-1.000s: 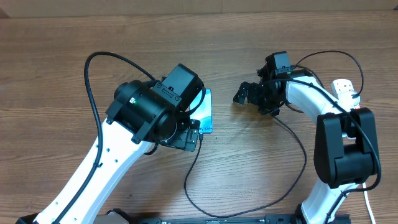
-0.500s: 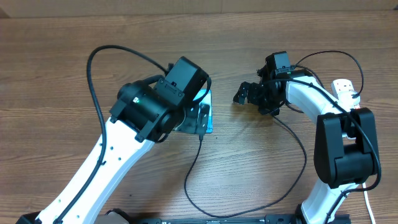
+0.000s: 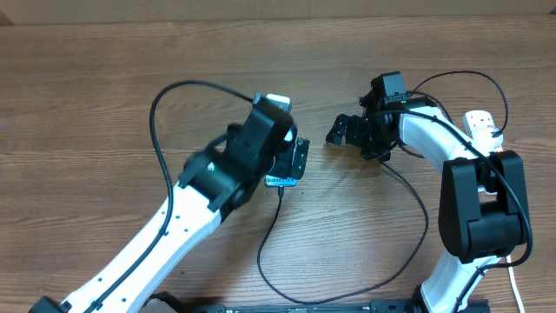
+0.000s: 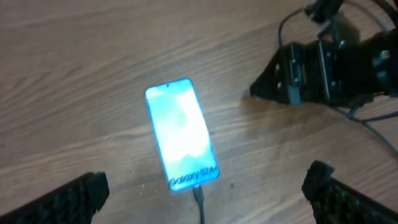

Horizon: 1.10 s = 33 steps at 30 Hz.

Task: Plug charger to phone and switch on socket

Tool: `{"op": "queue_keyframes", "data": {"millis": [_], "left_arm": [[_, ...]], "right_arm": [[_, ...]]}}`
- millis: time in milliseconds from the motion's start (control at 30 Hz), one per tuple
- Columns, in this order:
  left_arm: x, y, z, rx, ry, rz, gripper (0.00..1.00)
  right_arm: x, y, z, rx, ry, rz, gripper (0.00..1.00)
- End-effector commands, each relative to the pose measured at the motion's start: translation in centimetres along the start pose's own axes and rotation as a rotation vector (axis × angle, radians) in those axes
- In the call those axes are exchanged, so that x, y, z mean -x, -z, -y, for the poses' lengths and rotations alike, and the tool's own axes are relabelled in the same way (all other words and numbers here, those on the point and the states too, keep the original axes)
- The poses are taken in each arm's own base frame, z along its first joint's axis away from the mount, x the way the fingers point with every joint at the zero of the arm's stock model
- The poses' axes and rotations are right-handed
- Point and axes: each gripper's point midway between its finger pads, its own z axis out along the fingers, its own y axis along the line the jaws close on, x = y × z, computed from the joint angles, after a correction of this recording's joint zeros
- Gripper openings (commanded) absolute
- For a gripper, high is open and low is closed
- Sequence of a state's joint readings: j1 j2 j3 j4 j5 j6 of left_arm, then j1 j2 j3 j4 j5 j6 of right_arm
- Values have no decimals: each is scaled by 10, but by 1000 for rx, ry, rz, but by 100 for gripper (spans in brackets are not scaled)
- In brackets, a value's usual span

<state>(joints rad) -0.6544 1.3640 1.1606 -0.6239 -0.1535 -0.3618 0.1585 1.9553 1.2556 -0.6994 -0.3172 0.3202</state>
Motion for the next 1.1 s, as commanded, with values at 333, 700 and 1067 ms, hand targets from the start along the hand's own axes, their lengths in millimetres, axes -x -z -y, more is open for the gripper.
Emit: {"op": "queue_keyframes", "data": {"millis": [333, 700, 1067], "left_arm": [[-63, -9, -41, -141, 78, 233, 100], [-112, -4, -76, -181, 170, 342, 100], [-131, 5, -103, -180, 293, 482, 99]], "right_arm": [[-12, -18, 25, -78, -20, -43, 100], [-12, -18, 25, -78, -20, -43, 100], [-12, -18, 25, -78, -20, -43, 100]]}}
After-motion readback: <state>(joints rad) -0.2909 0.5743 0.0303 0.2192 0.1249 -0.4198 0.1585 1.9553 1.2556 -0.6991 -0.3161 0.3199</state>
